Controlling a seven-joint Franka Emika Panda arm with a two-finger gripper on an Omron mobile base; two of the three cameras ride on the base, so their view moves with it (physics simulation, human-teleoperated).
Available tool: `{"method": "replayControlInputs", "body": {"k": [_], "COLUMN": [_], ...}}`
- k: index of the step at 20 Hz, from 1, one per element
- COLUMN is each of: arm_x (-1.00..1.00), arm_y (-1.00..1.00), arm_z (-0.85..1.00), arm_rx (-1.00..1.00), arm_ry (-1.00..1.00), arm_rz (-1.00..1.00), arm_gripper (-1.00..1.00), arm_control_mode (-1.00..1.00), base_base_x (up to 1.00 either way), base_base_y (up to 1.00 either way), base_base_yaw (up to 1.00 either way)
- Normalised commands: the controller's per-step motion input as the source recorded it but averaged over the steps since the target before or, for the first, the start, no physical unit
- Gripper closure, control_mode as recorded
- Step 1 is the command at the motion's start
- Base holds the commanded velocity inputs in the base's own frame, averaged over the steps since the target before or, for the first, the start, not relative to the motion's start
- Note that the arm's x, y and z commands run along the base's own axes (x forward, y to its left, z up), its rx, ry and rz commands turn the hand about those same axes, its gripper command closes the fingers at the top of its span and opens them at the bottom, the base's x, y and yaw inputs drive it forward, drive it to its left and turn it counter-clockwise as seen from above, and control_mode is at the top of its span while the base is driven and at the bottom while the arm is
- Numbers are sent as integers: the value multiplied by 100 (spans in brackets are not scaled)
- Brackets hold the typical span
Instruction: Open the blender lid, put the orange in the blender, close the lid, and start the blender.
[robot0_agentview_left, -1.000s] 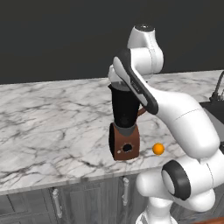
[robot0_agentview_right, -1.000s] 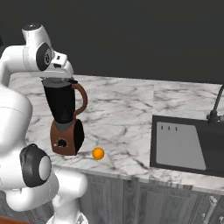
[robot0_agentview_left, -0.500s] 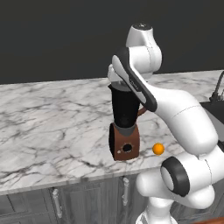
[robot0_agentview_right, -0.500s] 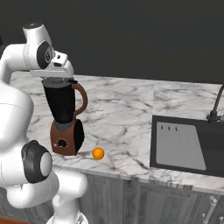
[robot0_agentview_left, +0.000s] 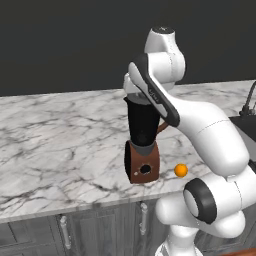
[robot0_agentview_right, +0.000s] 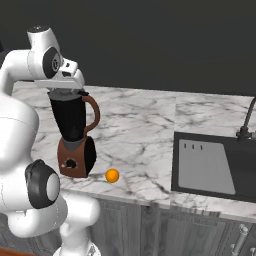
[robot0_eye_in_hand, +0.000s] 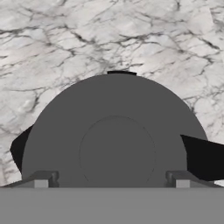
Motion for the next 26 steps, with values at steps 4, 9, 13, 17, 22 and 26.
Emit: {"method": "replayControlInputs", "body": {"k": [4,9,13,17,22,26], "arm_x": [0,1,5,1,0,-6], "arm_y": [-2,0,22,20,1,0], "arm_z": [-57,-55,-48,-20,-1,42], "arm_rx": [3,3,0,0,1,1], "arm_ry": [0,0,2,2,1,-9], "arm_rz": [0,0,0,0,0,0], "arm_gripper": [100,100,100,100,100,100], "arm_control_mode": [-100,-100,-100,-100,-100,-100], "base_base_x": [0,0,0,0,0,0], "base_base_y": [0,0,0,0,0,0], "base_base_yaw": [0,0,0,0,0,0]}}
